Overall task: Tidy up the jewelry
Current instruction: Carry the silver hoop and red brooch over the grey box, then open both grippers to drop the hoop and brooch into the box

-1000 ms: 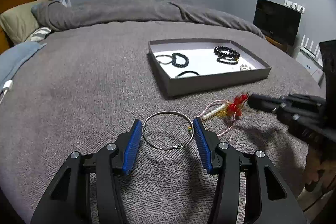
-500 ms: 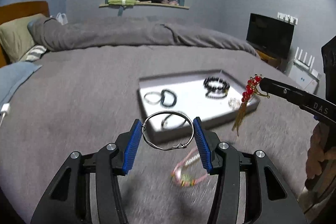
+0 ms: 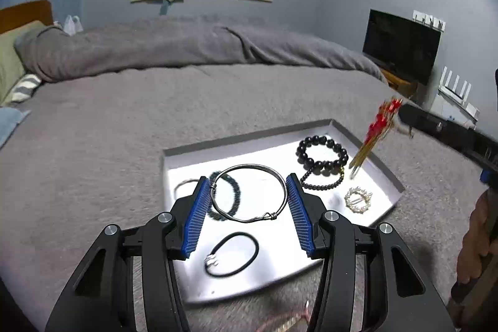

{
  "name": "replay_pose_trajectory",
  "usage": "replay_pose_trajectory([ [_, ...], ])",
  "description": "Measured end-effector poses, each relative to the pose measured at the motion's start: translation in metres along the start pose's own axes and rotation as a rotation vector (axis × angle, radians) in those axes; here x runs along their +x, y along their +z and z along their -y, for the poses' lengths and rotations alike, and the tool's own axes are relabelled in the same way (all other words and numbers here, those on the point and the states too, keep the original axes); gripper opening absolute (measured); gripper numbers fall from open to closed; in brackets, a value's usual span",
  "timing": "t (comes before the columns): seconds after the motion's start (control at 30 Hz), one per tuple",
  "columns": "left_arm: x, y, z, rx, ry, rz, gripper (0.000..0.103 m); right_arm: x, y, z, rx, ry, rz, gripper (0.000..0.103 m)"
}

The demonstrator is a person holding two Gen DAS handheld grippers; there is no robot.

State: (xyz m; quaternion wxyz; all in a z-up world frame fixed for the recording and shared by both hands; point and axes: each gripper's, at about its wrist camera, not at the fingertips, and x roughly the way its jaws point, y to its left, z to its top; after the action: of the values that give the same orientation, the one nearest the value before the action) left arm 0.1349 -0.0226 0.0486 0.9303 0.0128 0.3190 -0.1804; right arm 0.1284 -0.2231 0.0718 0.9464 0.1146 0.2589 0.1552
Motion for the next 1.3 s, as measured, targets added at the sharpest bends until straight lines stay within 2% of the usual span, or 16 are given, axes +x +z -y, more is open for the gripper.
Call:
replay_pose_trajectory([
  [0.27, 0.037, -0.016, 0.015, 0.044, -0.061, -0.108, 0.052, 0.031, -0.022, 0.017, 0.048, 0.05, -0.14, 0.001],
  [0.43, 0.046, -0.028, 0.031, 0.096, -0.062, -0.145, 0.052, 0.041, -0.034, 0.014, 0.025, -0.002, -0.205, 0.001],
  [0.6, 0.05, -0.033, 0.035, 0.103, -0.073, -0.168, 0.052, 0.049, -0.042, 0.013, 0.02, -0.027, -0.266, 0.001],
  [0.93, 0.057, -0.035, 0.03, 0.068, -0.109, -0.2, 0.052, 0.063, -0.056, 0.017, 0.04, -0.024, -0.332, 0.001],
  [1.1, 0.059, -0.035, 0.026, 0.041, -0.129, -0.213, 0.052, 0.063, -0.056, 0.018, 0.045, -0.026, -0.335, 0.001],
  [1.3, 0.057, -0.035, 0.026, 0.05, -0.115, -0.215, 0.053, 0.063, -0.056, 0.017, 0.046, -0.028, -0.332, 0.001],
])
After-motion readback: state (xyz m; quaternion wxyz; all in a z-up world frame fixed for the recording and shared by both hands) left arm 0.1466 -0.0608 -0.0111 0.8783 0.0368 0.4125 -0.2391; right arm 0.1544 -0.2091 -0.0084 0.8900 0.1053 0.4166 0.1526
